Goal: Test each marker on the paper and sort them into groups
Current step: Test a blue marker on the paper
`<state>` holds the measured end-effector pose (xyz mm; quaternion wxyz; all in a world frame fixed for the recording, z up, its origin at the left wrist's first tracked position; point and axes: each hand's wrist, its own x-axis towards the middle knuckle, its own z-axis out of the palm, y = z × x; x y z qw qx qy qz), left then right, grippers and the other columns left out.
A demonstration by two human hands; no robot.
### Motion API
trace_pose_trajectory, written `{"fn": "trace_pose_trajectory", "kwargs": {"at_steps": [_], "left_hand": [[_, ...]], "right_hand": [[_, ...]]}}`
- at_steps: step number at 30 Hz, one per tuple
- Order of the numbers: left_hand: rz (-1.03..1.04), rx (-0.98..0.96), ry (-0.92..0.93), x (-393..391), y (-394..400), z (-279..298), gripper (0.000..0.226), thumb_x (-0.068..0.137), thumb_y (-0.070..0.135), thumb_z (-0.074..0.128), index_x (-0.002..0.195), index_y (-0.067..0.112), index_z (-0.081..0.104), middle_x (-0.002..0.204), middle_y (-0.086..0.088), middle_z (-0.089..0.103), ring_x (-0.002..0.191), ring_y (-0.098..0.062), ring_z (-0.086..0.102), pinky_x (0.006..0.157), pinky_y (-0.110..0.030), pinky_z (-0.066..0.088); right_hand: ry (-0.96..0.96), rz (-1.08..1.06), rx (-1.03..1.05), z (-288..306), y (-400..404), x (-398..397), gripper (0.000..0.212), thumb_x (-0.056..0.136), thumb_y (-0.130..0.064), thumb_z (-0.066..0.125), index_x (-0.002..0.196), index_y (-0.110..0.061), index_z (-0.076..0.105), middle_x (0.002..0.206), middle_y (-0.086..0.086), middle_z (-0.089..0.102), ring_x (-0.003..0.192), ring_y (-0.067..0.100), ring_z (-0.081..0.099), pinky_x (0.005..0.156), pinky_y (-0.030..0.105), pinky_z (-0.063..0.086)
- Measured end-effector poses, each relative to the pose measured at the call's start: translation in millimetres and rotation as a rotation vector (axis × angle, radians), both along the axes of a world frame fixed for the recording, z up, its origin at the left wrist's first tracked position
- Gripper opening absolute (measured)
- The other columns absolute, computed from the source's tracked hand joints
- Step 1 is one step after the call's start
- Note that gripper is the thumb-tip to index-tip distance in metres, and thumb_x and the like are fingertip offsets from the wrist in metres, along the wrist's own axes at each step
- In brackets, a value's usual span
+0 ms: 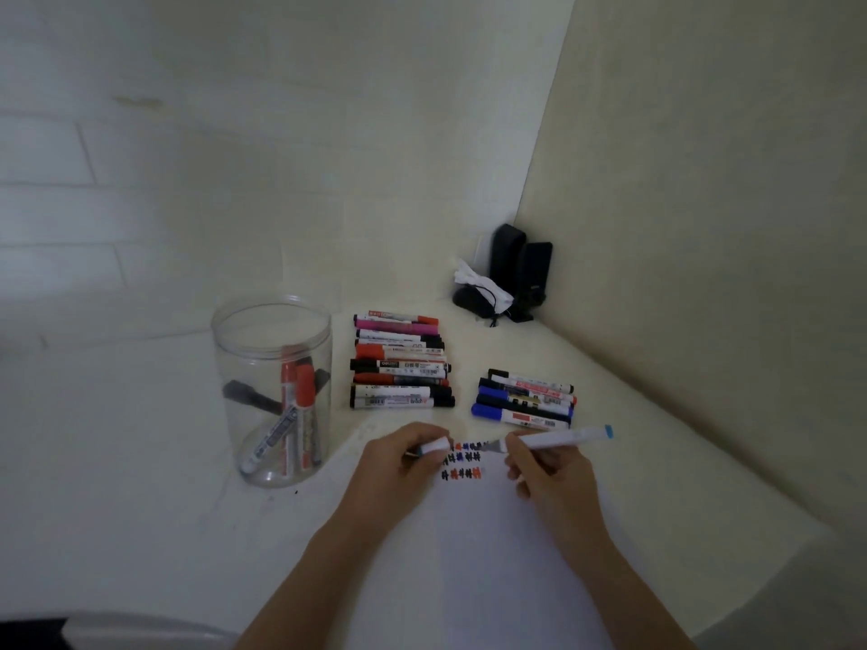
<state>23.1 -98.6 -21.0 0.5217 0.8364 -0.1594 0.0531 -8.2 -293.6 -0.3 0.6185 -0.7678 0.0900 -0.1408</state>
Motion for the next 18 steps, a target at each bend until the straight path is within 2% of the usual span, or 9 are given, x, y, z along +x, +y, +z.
{"fn": "trace_pose_trajectory", "kwargs": {"at_steps": [2,4,9,15,18], "left_hand": [[0.026,-0.025,0.007,1,0,0,0.022,0.091,0.024,0.060,0.112,0.030,0.064,0.104,0.020,0.063,0.094,0.005,0.059,0.079,-0.011,0.048],[0.050,-0.049,0.007,3,2,0,0.019,0.091,0.025,0.062,0.108,0.031,0.065,0.103,0.019,0.062,0.093,0.002,0.059,0.077,-0.011,0.047],[-0.015,-0.088,0.036,2,3,1,0.015,0.092,0.023,0.062,0.104,0.028,0.068,0.096,0.014,0.068,0.085,0.005,0.062,0.072,-0.009,0.048],[-0.106,-0.122,-0.017,7,7,0,0.017,0.092,0.019,0.061,0.105,0.025,0.071,0.097,0.011,0.071,0.086,-0.003,0.065,0.077,-0.016,0.051],[-0.135,-0.123,-0.017,9,8,-3,0.018,0.093,0.021,0.060,0.107,0.024,0.071,0.094,0.010,0.071,0.081,-0.005,0.065,0.076,-0.020,0.052]], "right_hand": [[-0.014,0.043,0.106,8,8,-3,0.009,0.088,-0.013,0.067,0.093,-0.007,0.072,0.073,0.008,0.072,0.061,0.012,0.064,0.050,0.024,0.049],[-0.021,0.070,0.158,13,16,-6,0.010,0.088,-0.015,0.068,0.091,-0.007,0.073,0.074,0.010,0.072,0.063,0.013,0.064,0.050,0.024,0.049],[0.001,0.098,0.201,18,26,-5,0.010,0.087,-0.017,0.069,0.090,-0.008,0.075,0.074,0.011,0.070,0.064,0.014,0.061,0.052,0.027,0.047],[0.053,0.157,0.146,15,31,-6,0.013,0.087,-0.018,0.069,0.096,-0.009,0.074,0.074,0.006,0.072,0.066,0.015,0.063,0.053,0.025,0.047],[0.065,0.172,0.108,13,35,-4,0.014,0.087,-0.021,0.069,0.098,-0.013,0.074,0.071,0.003,0.070,0.061,0.011,0.060,0.056,0.023,0.048]]}}
